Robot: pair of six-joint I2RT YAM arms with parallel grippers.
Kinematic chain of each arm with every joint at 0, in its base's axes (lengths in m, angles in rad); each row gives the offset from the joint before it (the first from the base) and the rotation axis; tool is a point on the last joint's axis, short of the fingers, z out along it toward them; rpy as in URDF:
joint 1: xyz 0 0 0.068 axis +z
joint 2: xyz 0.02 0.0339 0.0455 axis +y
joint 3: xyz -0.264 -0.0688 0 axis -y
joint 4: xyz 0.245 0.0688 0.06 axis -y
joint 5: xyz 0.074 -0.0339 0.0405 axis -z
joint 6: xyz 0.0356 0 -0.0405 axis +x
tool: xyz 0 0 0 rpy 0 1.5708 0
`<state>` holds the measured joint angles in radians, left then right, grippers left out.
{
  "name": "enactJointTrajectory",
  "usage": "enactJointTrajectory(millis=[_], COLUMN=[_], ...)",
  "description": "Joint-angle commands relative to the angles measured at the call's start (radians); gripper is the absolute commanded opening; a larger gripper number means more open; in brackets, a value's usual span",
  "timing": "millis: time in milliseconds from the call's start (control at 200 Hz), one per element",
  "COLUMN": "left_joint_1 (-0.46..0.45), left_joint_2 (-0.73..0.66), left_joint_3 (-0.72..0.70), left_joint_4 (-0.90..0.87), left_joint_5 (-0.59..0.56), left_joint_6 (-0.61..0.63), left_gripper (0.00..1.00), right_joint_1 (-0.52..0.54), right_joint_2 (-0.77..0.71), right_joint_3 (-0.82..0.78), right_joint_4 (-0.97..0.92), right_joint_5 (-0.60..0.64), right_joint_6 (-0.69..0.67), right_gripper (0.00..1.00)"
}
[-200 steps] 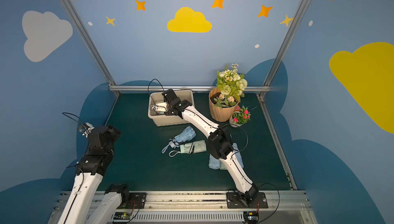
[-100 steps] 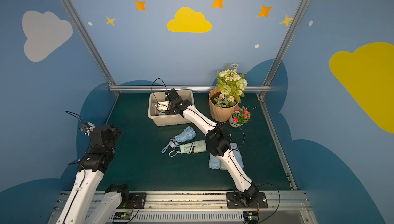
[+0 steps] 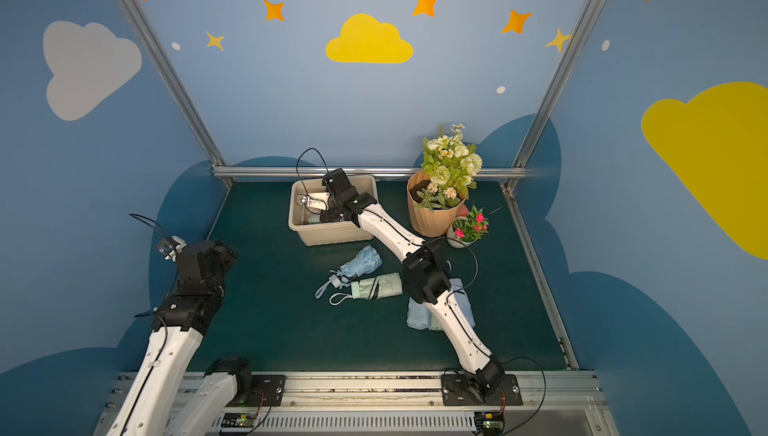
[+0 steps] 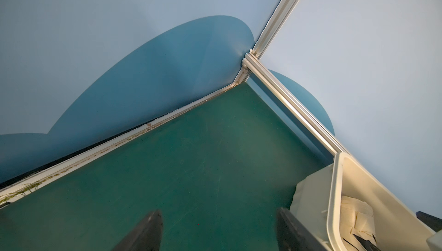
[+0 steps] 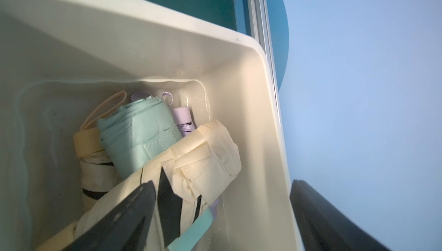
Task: Put the umbrella into the storage box
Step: Place the umbrella in the storage box, then pick up the umbrella from the center of the board.
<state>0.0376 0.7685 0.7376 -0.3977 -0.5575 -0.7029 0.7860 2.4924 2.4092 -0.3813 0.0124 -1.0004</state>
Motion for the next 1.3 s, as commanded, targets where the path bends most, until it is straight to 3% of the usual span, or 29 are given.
enactJointTrajectory(millis=[0, 335, 816, 1096, 1296], left_joint_1=[0.003, 0.003, -0.032, -0.158, -0.356], left_joint_2=[0.009, 0.049, 0.083, 0.170, 0.277], left_joint_3=[0.038, 0.067, 0.059, 0.077, 0.089], left_joint_4=[0.066, 0.123, 0.157, 0.150, 0.142], left_joint_5=[-0.013, 0.182, 0.626, 0.822, 0.810], left_joint_6=[0.099, 0.265, 0.598, 0.696, 0.760], left_gripper=[0.81, 0.82, 0.85, 0.86, 0.86], right_joint_1=[0.016, 0.086, 0.159, 0.170, 0.164], right_joint_2=[-0.130, -0.501, -0.937, -1.099, -1.202], right_joint_3=[-0.050, -0.539, -1.208, -1.384, -1.435], right_joint_4=[0.054, 0.260, 0.651, 0.551, 0.370], right_joint_5=[-0.034, -0.077, 0.042, 0.280, 0.430], right_joint_6=[0.034, 0.167, 0.672, 0.977, 1.119], right_gripper=[0.95, 0.94, 0.93, 0.92, 0.92])
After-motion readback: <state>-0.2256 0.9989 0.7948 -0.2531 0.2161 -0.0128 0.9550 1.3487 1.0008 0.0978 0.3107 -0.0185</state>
